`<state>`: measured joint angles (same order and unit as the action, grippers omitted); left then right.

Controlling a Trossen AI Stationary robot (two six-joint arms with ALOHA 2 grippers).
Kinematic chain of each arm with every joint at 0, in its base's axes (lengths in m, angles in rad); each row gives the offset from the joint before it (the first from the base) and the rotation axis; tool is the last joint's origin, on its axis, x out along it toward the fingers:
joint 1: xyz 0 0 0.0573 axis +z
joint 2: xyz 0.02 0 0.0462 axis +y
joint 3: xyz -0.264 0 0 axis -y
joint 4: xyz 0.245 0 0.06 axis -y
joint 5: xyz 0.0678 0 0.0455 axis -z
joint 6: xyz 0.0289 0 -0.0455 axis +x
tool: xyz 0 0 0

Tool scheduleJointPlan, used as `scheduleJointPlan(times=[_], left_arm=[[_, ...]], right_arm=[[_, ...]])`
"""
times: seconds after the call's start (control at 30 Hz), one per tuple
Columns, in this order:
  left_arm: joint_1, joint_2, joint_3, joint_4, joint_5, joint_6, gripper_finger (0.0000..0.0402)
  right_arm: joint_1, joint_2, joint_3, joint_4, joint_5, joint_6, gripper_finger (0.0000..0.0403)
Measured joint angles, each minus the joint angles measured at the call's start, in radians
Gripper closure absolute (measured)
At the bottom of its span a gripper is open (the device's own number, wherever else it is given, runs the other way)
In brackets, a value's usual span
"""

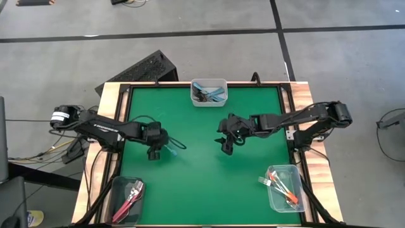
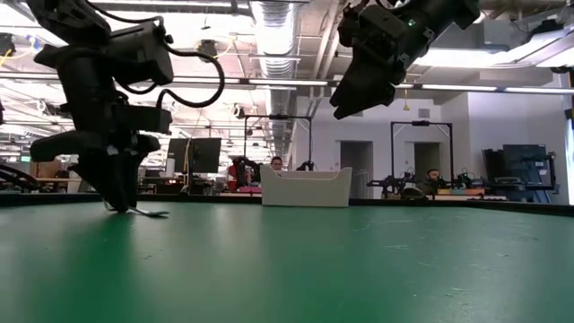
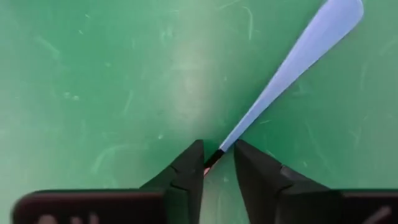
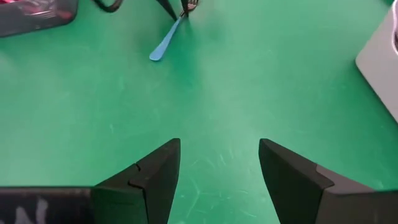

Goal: Sort silverware by color (type)
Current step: Put the blue fork into the white bin

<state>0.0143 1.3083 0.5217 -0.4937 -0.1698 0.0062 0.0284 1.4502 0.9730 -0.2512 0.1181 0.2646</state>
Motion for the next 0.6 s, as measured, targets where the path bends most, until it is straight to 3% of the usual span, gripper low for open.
scheduleJointPlan(times=[0.2,0.3,0.6], left_arm=[[0.025,0.001,-0.002,0.025,0.071,-0.015,0.0392],[0.007,0.002,0.003,0.033,0.073,-0.051,0.0396],[-0.143,0.005,0.084,0.082,-0.116,-0.124,0.0401]], right_arm=[[0.034,0.0,0.0,0.0,0.015,0.001,0.0159],[0.053,0.015,0.001,0.025,0.041,0.022,0.0159],[0.096,0.1,0.0,0.121,0.06,0.037,0.0159]])
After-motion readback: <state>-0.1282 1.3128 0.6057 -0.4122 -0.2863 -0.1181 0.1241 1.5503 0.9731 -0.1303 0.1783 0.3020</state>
